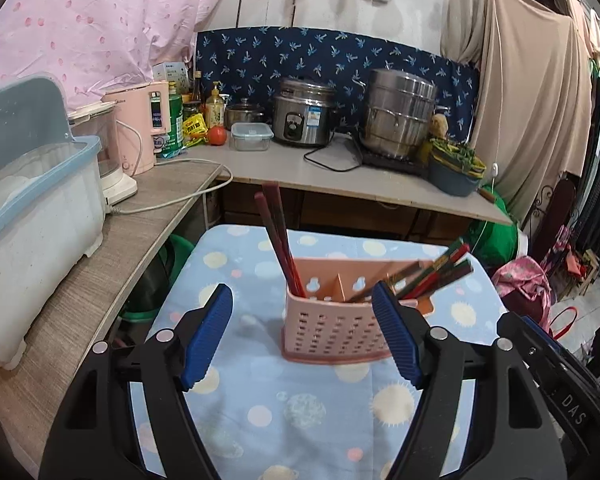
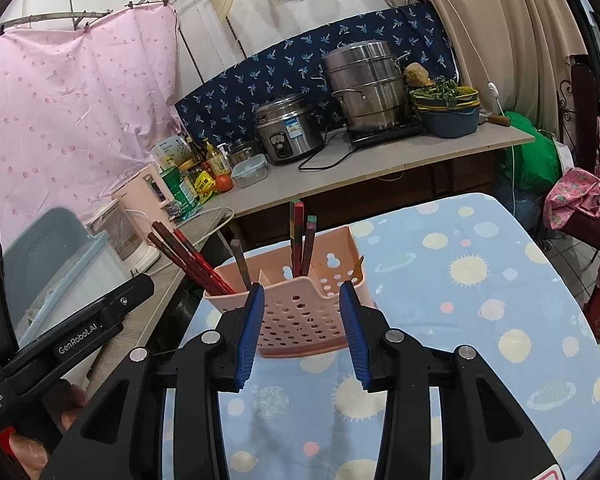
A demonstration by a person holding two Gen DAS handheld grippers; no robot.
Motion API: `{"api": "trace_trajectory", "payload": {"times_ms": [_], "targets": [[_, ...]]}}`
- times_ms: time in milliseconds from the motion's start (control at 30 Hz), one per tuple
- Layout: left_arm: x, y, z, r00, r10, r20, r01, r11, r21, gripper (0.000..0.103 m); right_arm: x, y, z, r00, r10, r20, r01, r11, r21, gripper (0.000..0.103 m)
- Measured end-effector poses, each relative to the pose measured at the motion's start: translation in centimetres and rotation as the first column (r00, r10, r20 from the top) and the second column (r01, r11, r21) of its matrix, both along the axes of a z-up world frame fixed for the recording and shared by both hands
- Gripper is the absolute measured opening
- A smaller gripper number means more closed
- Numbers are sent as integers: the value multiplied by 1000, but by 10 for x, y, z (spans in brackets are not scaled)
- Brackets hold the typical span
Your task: Organize utensils
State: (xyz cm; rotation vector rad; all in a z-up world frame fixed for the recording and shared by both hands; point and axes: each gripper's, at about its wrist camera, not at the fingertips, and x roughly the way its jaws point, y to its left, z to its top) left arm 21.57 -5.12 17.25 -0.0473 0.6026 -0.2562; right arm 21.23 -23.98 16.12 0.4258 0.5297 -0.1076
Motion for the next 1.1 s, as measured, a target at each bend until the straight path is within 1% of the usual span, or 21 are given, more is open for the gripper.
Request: {"api": "trace_trajectory", "payload": {"times_ms": [133,433,600,733,833,967,1100], "targets": [[-10,-1,-7,1000,-2,-13,2,1000,18,69,-7,4,-5,1000,11,-19,-11,1000,-5,38],[-24,-3,-19,999,1,-37,1,998,56,69,-17,22,-12,998,34,-51,-37,997,-69,38],[-32,-3,-25,999,8,-39,-5,997,80,69,-22,34,-15,996,52,-68,-59,993,-105,47],[-39,-5,-28,999,10,-34,-6,995,103,69,-24,40,-18,995,51,-89,-62,990,-128,50],[-43,-5,-30,999,14,-32,-10,993,116,69,-26,42,-19,994,46,-101,-61,987,-146,56],[-47,-3,-33,999,27,-30,-23,992,125,71,-28,43,-22,992,34,-121,-54,984,-167,61],[-50,0,-36,999,36,-30,-32,991,128,77,-31,41,-26,990,24,-139,-49,983,-176,65]]}}
